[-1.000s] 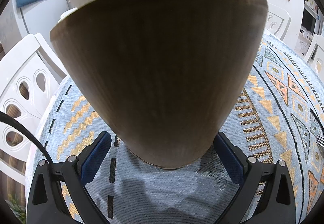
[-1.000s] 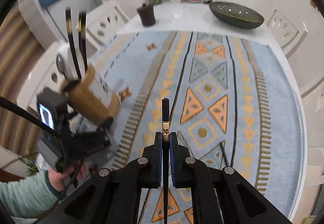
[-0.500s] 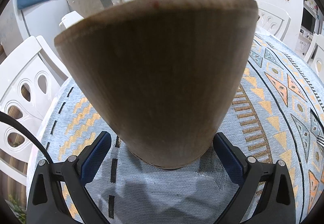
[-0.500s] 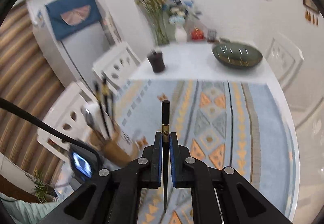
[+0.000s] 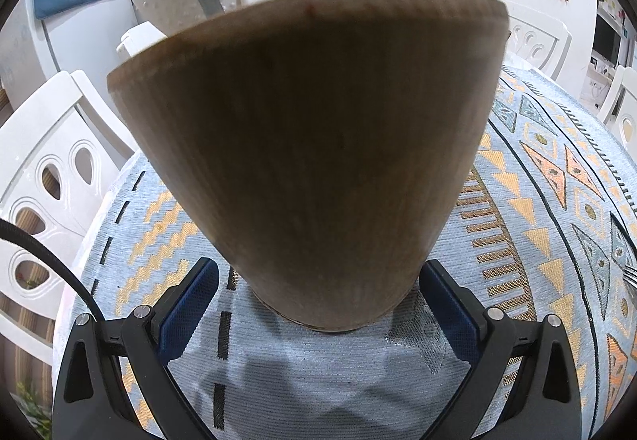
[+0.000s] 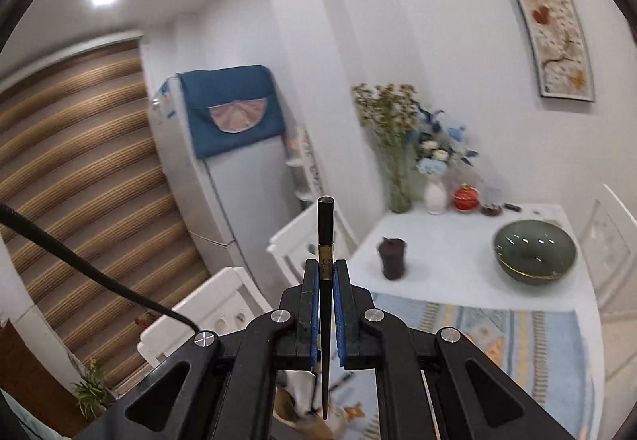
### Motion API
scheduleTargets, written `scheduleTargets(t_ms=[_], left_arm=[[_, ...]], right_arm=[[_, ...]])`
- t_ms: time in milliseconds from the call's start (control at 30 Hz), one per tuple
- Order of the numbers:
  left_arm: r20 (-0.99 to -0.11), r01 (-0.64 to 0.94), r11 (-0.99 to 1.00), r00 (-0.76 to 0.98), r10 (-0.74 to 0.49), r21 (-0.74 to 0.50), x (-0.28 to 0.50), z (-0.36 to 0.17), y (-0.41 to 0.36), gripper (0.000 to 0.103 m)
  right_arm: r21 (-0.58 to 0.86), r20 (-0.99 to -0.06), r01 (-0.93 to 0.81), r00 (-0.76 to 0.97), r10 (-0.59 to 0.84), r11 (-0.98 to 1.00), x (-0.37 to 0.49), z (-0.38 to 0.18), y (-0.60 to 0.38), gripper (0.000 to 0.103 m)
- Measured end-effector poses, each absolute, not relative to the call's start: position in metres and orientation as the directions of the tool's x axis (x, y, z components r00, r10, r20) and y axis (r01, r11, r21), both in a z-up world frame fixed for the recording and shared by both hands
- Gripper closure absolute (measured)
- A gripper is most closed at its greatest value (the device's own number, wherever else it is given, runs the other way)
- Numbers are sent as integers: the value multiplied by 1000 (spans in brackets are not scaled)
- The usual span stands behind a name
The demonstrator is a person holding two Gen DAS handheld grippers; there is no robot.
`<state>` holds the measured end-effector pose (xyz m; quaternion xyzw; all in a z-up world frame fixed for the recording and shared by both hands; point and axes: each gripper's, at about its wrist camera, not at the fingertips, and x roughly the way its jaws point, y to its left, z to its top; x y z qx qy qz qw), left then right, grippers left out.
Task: Organize utensils
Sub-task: 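Carry the chopstick to the wooden cup and release it inside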
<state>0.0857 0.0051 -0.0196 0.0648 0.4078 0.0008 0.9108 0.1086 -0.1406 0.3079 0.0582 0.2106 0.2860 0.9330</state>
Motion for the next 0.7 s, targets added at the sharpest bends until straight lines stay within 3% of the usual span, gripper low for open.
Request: scheduleTargets(t_ms=[700], left_arm=[[-743,54,991,667,55,122,87,-19,4,1]], right_arm=[[229,-466,-533,675,572,815,134,244,-87,97]])
